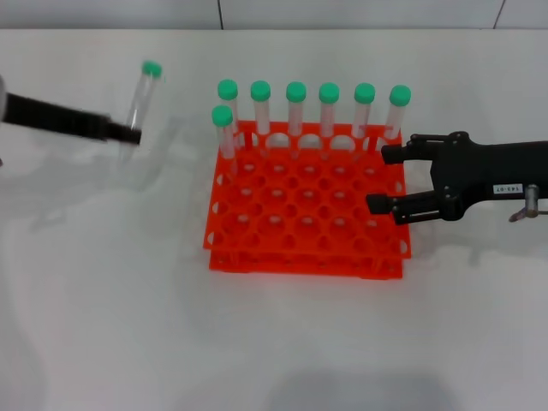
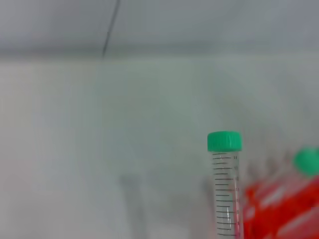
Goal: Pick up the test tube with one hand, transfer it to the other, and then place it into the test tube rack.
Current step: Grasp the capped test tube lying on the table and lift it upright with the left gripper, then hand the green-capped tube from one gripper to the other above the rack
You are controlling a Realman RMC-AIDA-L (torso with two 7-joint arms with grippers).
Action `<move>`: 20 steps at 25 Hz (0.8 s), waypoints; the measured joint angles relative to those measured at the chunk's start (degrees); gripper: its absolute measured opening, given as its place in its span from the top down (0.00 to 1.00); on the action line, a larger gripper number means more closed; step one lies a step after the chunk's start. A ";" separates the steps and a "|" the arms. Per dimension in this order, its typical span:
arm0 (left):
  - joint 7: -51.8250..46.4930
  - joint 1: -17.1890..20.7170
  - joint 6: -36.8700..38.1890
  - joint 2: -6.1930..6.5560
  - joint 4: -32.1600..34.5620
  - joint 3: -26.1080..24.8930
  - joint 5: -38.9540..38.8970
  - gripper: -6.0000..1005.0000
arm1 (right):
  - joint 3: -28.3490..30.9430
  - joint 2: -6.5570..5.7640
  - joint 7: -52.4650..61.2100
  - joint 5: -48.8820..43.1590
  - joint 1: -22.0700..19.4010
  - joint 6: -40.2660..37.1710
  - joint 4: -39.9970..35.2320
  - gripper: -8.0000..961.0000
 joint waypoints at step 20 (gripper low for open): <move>29.35 2.72 -5.27 0.01 -8.46 -5.16 -33.43 0.78 | 0.72 0.10 0.00 1.53 0.04 1.18 0.18 0.15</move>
